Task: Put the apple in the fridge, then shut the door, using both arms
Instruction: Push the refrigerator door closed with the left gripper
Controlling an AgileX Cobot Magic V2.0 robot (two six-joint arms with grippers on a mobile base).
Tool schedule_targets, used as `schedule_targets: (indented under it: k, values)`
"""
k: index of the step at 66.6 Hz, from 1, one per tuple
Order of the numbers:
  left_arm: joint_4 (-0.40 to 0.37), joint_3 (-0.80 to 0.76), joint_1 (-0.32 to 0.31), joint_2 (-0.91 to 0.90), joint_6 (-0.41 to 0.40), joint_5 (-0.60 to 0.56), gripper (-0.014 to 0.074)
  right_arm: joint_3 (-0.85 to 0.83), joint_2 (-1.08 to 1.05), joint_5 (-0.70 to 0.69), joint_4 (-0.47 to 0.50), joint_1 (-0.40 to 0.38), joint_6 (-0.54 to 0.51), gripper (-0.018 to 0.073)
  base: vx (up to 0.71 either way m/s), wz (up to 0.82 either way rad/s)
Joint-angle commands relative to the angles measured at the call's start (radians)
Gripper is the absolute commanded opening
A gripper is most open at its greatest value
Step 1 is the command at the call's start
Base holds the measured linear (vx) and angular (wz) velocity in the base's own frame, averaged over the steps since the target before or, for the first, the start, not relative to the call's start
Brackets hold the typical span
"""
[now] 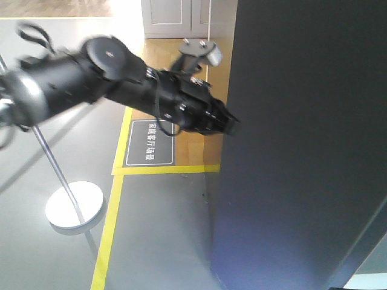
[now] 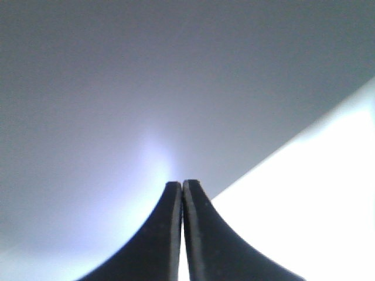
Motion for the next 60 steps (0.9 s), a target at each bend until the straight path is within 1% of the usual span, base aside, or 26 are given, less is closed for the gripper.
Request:
schedule_targets:
  k: [1, 6, 13, 18, 22, 27, 31, 35, 47, 52, 56, 60]
  values:
    - [0.145, -0.03, -0.001, -0.114, -0.128, -0.04, -0.0006, -0.024, 0.009, -0.044, 0.058, -0.005, 0.0, 0.0538, 0.0, 0.0]
    - [0.253, 0.004, -0.001, -0.17, -0.196, -0.063, -0.0006, -0.024, 0.009, -0.033, 0.071, -0.005, 0.0, 0.0538, 0.0, 0.0]
    - [0.358, 0.104, -0.001, -0.264, -0.249, -0.147, -0.0006, -0.026, 0.009, -0.033, 0.079, -0.005, -0.019, 0.0538, 0.0, 0.0]
    - [0.435, 0.205, -0.001, -0.341, -0.29, -0.208, -0.0006, -0.026, 0.009, -0.032, 0.071, -0.005, -0.034, 0.0538, 0.0, 0.0]
    - [0.479, 0.272, -0.001, -0.389, -0.319, -0.232, -0.0006, -0.026, 0.009, -0.035, 0.064, -0.005, -0.05, 0.0538, 0.0, 0.0]
    - [0.515, 0.361, -0.001, -0.45, -0.333, -0.245, -0.0006, -0.026, 0.01, -0.047, 0.027, -0.005, -0.027, 0.0534, 0.0, 0.0]
    - [0.529, 0.411, 0.003, -0.486, -0.334, -0.25, -0.0006, -0.026, 0.016, -0.064, -0.035, -0.005, 0.026, 0.0525, 0.0, 0.0]
    - [0.529, 0.465, 0.024, -0.527, -0.334, -0.259, -0.0006, -0.03, 0.027, -0.071, -0.108, -0.005, 0.078, 0.051, 0.0, 0.0]
    - [0.527, 0.558, 0.117, -0.592, -0.335, -0.267, -0.0006, -0.08, 0.089, -0.076, -0.325, -0.005, 0.193, 0.0441, 0.0, 0.0]
    - [0.528, 0.577, 0.139, -0.603, -0.333, -0.271, -0.0006, -0.114, 0.131, -0.078, -0.433, -0.005, 0.278, 0.04, 0.0, 0.0]
    - [0.529, 0.577, 0.148, -0.603, -0.333, -0.27, -0.0006, -0.141, 0.166, -0.078, -0.542, -0.005, 0.358, 0.0357, 0.0, 0.0]
    - [0.529, 0.577, 0.149, -0.603, -0.333, -0.271, -0.0006, -0.155, 0.201, -0.088, -0.622, -0.005, 0.432, 0.0319, 0.0, 0.0]
